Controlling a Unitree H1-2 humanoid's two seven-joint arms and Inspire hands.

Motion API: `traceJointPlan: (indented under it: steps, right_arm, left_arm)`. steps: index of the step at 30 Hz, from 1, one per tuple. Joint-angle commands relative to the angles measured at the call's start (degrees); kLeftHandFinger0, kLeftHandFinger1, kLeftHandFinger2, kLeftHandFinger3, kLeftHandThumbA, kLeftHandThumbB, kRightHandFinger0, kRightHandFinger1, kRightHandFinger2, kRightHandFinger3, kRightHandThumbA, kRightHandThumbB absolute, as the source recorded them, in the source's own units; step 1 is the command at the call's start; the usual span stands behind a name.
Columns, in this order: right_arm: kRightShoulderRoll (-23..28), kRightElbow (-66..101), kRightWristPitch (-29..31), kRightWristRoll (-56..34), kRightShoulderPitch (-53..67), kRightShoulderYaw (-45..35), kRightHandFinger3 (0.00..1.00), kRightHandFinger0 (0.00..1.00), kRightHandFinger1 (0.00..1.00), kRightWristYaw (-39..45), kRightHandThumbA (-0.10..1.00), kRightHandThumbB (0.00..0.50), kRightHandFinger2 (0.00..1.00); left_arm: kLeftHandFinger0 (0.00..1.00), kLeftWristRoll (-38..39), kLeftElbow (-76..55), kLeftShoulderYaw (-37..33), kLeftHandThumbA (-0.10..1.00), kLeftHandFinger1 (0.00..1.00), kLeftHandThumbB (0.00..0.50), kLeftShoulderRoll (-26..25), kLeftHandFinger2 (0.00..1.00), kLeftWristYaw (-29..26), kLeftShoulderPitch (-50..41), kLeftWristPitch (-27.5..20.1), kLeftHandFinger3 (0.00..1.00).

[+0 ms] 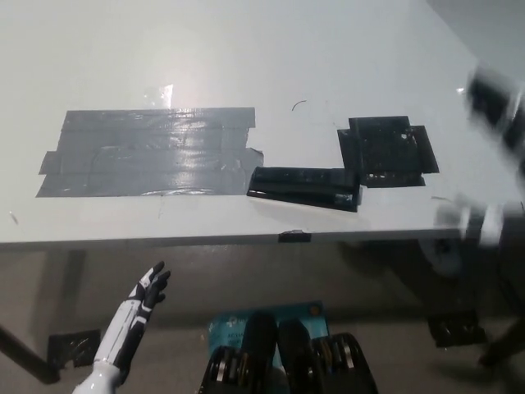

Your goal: A person hands a stapler to the robot and the robot grabs it with its right hand and places it on the desk infront of it

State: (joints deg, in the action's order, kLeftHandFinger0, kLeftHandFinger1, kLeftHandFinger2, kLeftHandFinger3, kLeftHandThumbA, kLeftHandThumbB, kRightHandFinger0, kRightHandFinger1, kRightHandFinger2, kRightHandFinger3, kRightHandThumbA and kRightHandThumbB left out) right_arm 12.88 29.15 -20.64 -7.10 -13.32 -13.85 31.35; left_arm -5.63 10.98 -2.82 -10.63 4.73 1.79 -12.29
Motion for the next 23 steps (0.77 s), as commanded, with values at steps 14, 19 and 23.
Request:
traceJointPlan:
  steps: [14, 19, 23]
  right_arm:
    - [-17.6, -21.3, 20.2, -5.9, 20.6, 2.0, 1.0, 1.0, 1.0, -6.8, 1.0, 0.298, 1.0]
    - [-16.1, -24.7, 22.8, -3.9, 20.5, 2.6, 1.0, 1.0, 1.0, -8.2, 1.0, 0.291, 1.0]
    - [-15.3, -25.2, 24.1, -2.7, 20.5, 3.7, 1.0, 1.0, 1.0, -8.7, 1.0, 0.261, 1.0]
  left_arm:
    - [1.0, 0.1, -0.9, 0.4, 1.0, 1.0, 0.5, 0.4, 1.0, -0.7, -3.0, -3.9, 1.0]
    - [1.0, -0.4, -0.8, 0.5, 1.0, 1.0, 0.5, 0.6, 1.0, -1.2, -3.0, -4.5, 1.0]
    - [1.0, -0.3, -1.0, 0.7, 1.0, 1.0, 0.5, 0.5, 1.0, -1.1, -3.1, -4.3, 1.0]
